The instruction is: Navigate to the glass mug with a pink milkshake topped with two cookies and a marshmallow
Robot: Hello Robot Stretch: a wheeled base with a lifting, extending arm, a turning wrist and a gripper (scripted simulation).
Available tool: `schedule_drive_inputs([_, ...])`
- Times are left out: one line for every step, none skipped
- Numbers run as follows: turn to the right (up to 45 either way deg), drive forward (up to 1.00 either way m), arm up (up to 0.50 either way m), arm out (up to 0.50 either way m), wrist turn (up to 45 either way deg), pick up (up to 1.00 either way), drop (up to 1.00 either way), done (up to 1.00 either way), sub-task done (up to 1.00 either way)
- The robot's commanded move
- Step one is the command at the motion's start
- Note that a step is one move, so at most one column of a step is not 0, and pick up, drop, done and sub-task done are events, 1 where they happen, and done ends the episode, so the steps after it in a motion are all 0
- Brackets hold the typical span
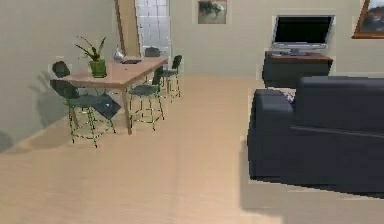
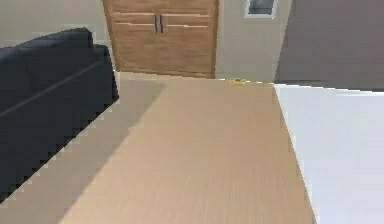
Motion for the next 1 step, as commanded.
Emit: schedule_drive_inputs([-3.0,0.0,0.0,0.0,0.0,0.0,0.0,0.0,0.0])
